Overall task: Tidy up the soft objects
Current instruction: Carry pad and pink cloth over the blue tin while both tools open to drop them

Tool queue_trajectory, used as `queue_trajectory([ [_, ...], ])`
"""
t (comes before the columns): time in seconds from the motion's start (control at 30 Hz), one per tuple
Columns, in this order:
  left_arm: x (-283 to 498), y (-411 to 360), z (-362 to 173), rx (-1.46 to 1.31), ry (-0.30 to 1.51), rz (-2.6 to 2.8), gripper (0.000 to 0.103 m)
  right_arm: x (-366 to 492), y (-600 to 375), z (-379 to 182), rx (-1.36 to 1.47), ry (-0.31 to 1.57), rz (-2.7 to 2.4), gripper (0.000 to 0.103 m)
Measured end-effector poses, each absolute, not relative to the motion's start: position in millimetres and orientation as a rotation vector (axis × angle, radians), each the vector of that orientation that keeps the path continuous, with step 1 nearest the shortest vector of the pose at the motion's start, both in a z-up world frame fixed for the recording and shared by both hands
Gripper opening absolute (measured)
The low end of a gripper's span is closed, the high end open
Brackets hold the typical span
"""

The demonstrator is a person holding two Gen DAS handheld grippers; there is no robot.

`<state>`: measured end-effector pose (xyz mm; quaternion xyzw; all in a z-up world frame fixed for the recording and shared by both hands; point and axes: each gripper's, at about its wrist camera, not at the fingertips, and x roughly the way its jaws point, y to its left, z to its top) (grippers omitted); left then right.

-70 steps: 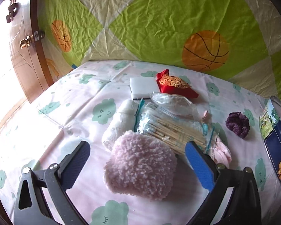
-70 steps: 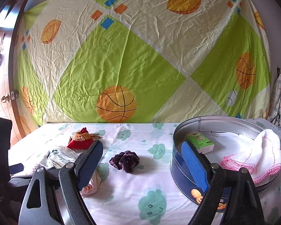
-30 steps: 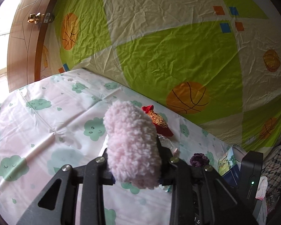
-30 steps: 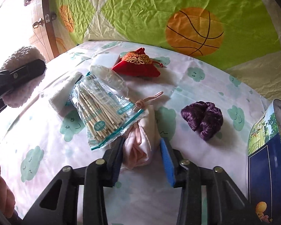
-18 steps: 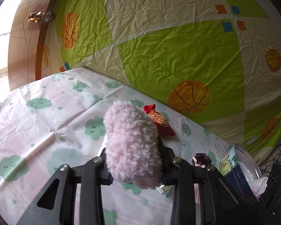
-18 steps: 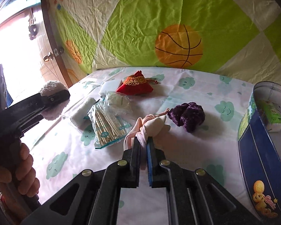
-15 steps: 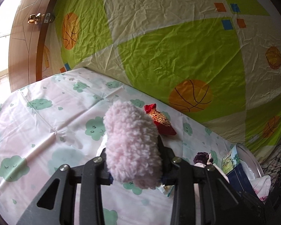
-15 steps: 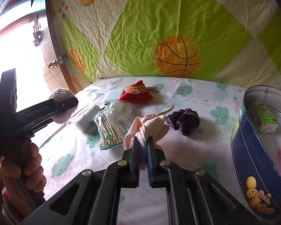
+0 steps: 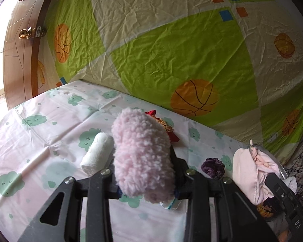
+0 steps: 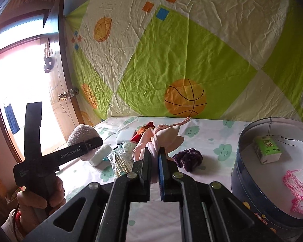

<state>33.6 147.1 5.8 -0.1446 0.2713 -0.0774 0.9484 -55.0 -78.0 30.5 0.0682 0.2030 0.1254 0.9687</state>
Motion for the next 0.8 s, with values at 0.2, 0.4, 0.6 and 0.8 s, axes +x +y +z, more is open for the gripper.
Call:
queue_trajectory([
  [0.2, 30.8, 122.6, 7.5, -0.268, 0.567, -0.199, 0.034, -63.3, -97.5, 36.3, 0.157, 0.379, 0.239, 0.007],
  [0.4, 26.1, 81.2, 8.0, -0.205, 0.587, -0.224, 0.034, -71.9, -118.2, 40.9, 0.133, 0.351, 0.192, 0.007],
  [0.6, 21.1, 41.2, 11.3, -0.156, 0.586, -0.267, 0.034, -79.9, -142.4, 46.0, 0.141, 0.325, 0.156, 0.007],
  [0.8, 16.2, 5.6, 17.9, -0.124, 0.577, -0.309, 0.034, -87.3, -172.7, 52.4, 0.167, 0.294, 0.107, 0.007],
])
